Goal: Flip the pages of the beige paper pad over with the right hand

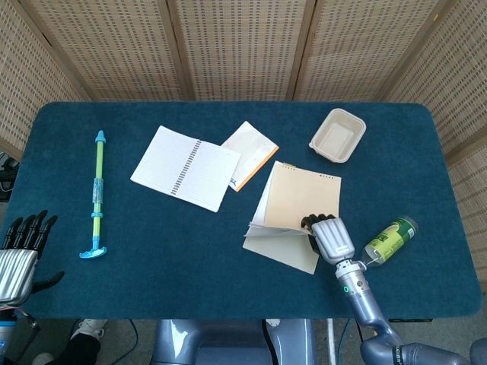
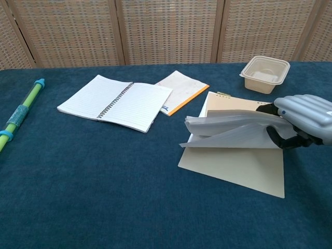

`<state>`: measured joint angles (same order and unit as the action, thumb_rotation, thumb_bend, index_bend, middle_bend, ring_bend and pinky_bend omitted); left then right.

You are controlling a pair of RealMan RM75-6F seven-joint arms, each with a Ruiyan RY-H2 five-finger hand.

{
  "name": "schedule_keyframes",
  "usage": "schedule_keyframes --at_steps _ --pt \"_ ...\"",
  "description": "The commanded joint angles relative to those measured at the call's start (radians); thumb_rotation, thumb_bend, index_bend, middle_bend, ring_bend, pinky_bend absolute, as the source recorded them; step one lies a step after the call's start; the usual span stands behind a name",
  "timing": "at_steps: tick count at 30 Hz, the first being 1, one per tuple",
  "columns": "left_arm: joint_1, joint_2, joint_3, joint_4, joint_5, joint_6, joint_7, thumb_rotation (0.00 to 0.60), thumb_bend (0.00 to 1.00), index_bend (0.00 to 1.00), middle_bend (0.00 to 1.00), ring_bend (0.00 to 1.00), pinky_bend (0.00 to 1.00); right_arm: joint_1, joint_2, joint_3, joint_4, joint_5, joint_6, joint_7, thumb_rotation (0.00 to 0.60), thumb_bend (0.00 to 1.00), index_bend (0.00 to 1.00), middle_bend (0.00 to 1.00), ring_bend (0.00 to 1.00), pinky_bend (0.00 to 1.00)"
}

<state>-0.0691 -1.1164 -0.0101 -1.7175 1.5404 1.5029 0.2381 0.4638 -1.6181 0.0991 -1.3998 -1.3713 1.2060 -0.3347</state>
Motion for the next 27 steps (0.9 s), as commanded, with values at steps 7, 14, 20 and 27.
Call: schedule_keyframes --at_steps 7,14,20,27 --pt "0.001 0.000 0.002 -0.001 0.004 0.002 0.000 0.600 0.03 0.00 0.00 0.00 0.00 -0.040 0.079 -0.075 -0.058 -0.113 0.054 0.070 0.600 0.82 0.62 0.54 0.48 0.56" --pt "0.000 -0.002 0.002 -0.001 0.003 0.000 0.004 0.600 0.03 0.00 0.00 0.00 0.00 -0.079 0.162 -0.159 -0.083 -0.257 0.131 0.171 0.600 0.82 0.63 0.54 0.48 0.56" --pt "0.000 -0.002 0.002 -0.003 0.005 0.002 0.007 0.600 0.03 0.00 0.00 0.00 0.00 -0.106 0.192 -0.195 -0.097 -0.308 0.168 0.187 0.600 0.82 0.63 0.54 0.48 0.56" --pt "0.004 0.001 0.002 -0.006 0.009 0.011 0.004 0.600 0.03 0.00 0.00 0.00 0.00 -0.141 0.232 -0.246 -0.113 -0.372 0.204 0.208 0.600 0.82 0.63 0.54 0.48 0.56"
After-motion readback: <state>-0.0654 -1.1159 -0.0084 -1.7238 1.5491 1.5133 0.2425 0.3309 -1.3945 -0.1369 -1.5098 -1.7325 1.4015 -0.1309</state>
